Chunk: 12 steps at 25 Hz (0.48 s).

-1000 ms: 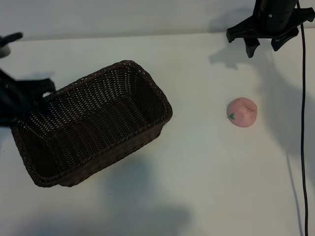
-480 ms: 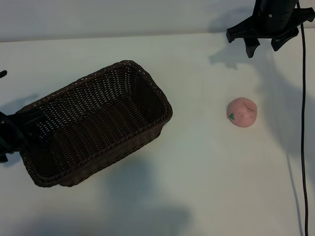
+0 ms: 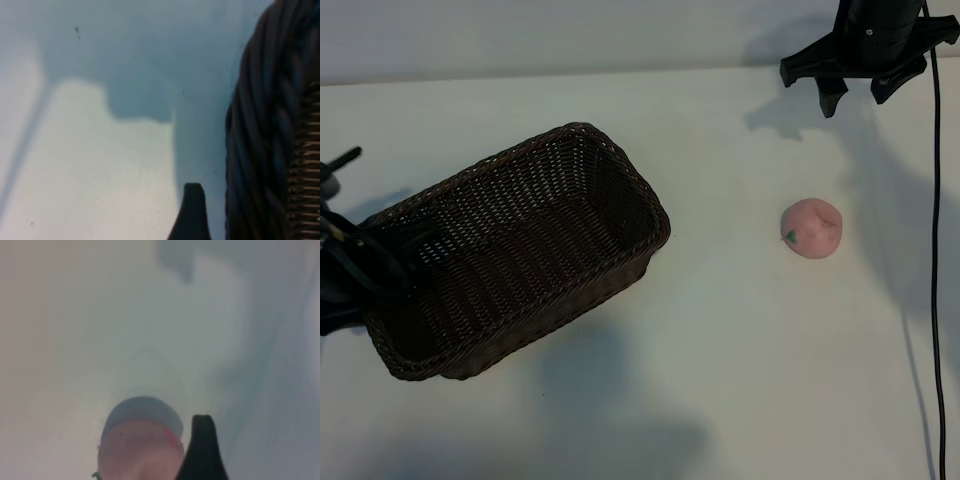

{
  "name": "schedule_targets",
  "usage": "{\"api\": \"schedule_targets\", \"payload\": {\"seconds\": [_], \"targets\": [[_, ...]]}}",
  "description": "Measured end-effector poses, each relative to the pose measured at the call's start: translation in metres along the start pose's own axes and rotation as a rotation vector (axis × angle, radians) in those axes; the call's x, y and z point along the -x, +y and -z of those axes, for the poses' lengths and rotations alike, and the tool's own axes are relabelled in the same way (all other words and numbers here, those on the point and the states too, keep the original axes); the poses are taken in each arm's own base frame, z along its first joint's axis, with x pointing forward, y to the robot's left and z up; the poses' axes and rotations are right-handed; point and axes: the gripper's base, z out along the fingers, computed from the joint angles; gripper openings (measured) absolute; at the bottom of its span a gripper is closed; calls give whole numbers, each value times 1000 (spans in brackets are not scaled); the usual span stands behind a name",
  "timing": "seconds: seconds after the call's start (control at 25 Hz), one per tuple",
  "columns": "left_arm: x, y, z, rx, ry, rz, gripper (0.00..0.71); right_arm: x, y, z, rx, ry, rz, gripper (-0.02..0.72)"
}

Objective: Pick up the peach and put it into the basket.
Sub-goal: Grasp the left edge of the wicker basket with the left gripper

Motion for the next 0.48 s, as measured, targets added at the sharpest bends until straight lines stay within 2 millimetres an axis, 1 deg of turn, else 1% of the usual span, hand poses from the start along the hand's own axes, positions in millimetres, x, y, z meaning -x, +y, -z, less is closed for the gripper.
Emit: {"api": "schedule_targets", "payload": {"seconds": [0.28,0.48], "targets": [[-2,1,-26,34,50,-2,589,0,0,0,0,0,1,539],[-2,1,-34,44,63,-4,589,0,0,0,0,0,2,539]]}}
